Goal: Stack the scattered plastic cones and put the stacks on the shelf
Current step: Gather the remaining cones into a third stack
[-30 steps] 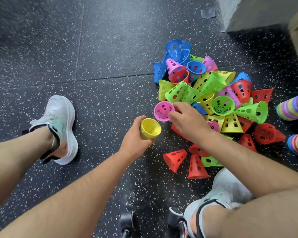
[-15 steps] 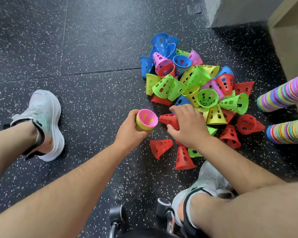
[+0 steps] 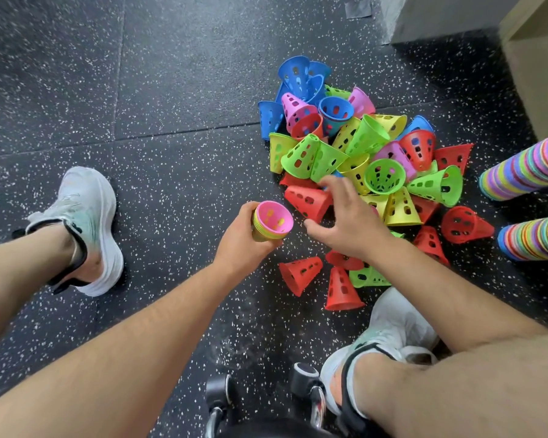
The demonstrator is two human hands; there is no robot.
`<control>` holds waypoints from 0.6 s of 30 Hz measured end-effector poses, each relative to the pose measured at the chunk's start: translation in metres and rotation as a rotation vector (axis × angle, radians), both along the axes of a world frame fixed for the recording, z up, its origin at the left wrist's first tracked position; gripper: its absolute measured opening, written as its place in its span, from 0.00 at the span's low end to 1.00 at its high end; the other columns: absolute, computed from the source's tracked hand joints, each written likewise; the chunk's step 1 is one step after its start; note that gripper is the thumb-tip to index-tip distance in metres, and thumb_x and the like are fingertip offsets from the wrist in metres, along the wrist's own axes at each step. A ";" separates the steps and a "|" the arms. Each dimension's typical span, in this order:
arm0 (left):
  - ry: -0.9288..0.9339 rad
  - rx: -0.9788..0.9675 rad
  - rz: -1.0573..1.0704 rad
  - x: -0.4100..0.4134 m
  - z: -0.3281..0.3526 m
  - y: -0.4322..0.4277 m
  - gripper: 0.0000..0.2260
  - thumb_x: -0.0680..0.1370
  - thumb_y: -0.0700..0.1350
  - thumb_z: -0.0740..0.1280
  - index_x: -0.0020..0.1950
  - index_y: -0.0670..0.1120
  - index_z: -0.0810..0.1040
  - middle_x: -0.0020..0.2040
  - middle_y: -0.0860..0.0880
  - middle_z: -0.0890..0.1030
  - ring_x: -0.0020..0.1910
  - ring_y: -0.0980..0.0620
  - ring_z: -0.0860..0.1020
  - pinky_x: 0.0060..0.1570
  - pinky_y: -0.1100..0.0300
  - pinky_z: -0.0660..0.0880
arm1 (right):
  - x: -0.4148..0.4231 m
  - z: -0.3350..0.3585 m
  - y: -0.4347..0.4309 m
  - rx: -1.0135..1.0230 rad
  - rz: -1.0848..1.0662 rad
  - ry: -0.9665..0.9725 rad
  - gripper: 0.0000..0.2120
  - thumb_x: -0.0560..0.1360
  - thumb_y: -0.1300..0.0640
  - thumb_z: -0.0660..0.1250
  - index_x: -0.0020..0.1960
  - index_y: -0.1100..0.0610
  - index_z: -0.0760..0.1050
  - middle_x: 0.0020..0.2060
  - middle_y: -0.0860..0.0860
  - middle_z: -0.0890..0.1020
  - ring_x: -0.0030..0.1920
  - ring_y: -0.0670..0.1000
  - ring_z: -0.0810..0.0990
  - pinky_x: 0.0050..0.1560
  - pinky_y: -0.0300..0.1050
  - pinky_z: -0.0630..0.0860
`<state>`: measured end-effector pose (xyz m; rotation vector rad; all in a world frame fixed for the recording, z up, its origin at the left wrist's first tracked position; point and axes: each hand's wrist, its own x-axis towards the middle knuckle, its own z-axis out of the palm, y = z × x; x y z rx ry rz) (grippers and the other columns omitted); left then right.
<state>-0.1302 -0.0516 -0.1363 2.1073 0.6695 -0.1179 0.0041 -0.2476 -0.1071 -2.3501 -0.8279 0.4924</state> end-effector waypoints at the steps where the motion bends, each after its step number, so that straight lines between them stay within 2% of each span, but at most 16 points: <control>1: -0.001 -0.003 0.002 0.000 0.000 0.000 0.28 0.70 0.52 0.80 0.63 0.64 0.69 0.55 0.66 0.81 0.53 0.67 0.79 0.54 0.60 0.76 | 0.000 0.005 0.000 0.083 -0.062 0.068 0.31 0.71 0.40 0.72 0.66 0.49 0.61 0.57 0.51 0.72 0.54 0.52 0.74 0.53 0.44 0.69; 4: -0.015 -0.013 0.002 -0.001 0.000 0.002 0.27 0.70 0.52 0.80 0.64 0.63 0.70 0.56 0.65 0.81 0.54 0.67 0.79 0.54 0.61 0.76 | -0.002 0.018 0.004 0.158 -0.120 0.127 0.29 0.71 0.35 0.69 0.63 0.47 0.62 0.54 0.47 0.74 0.52 0.46 0.73 0.49 0.42 0.68; 6: -0.026 -0.023 -0.015 -0.001 0.001 0.002 0.26 0.70 0.52 0.80 0.63 0.62 0.71 0.55 0.64 0.81 0.54 0.67 0.79 0.54 0.62 0.76 | -0.005 0.020 0.007 0.151 -0.050 0.113 0.28 0.74 0.36 0.68 0.67 0.48 0.66 0.58 0.44 0.73 0.58 0.42 0.71 0.55 0.38 0.65; 9: -0.052 -0.031 -0.061 -0.001 0.002 -0.001 0.27 0.70 0.50 0.78 0.65 0.61 0.72 0.57 0.63 0.81 0.54 0.66 0.79 0.55 0.63 0.77 | -0.013 0.013 0.014 0.109 0.073 0.104 0.33 0.75 0.35 0.67 0.74 0.49 0.65 0.66 0.47 0.73 0.66 0.46 0.68 0.64 0.39 0.63; 11: -0.054 -0.017 -0.104 -0.002 0.001 -0.002 0.29 0.70 0.48 0.79 0.68 0.57 0.73 0.58 0.61 0.81 0.55 0.65 0.79 0.57 0.63 0.77 | -0.019 0.007 0.018 0.026 0.193 0.063 0.37 0.75 0.33 0.65 0.77 0.49 0.62 0.70 0.47 0.71 0.70 0.48 0.66 0.70 0.44 0.64; 12: -0.048 -0.009 -0.127 -0.003 0.001 -0.002 0.30 0.70 0.47 0.80 0.69 0.55 0.73 0.58 0.60 0.81 0.55 0.65 0.79 0.58 0.62 0.77 | -0.022 0.003 0.018 -0.014 0.248 0.060 0.39 0.74 0.31 0.64 0.79 0.48 0.59 0.73 0.46 0.69 0.71 0.48 0.64 0.72 0.47 0.64; 14: -0.043 -0.002 -0.161 -0.006 0.001 0.000 0.30 0.70 0.48 0.81 0.70 0.53 0.73 0.59 0.59 0.81 0.56 0.63 0.79 0.59 0.60 0.77 | -0.025 -0.003 0.017 -0.044 0.282 0.078 0.45 0.72 0.29 0.65 0.80 0.48 0.54 0.75 0.46 0.66 0.73 0.48 0.62 0.73 0.46 0.61; 16: -0.038 0.008 -0.161 -0.012 0.001 0.002 0.30 0.69 0.50 0.80 0.68 0.53 0.74 0.59 0.59 0.81 0.57 0.60 0.80 0.60 0.56 0.77 | -0.030 -0.008 0.013 -0.025 0.237 0.025 0.45 0.69 0.27 0.68 0.75 0.52 0.61 0.70 0.50 0.70 0.68 0.50 0.68 0.71 0.44 0.65; 18: -0.024 0.014 -0.148 -0.021 0.000 0.005 0.29 0.67 0.53 0.79 0.67 0.56 0.74 0.58 0.60 0.81 0.56 0.59 0.80 0.59 0.56 0.77 | -0.038 -0.011 0.007 0.053 0.254 -0.130 0.33 0.68 0.30 0.70 0.59 0.55 0.70 0.53 0.50 0.75 0.53 0.51 0.73 0.58 0.50 0.75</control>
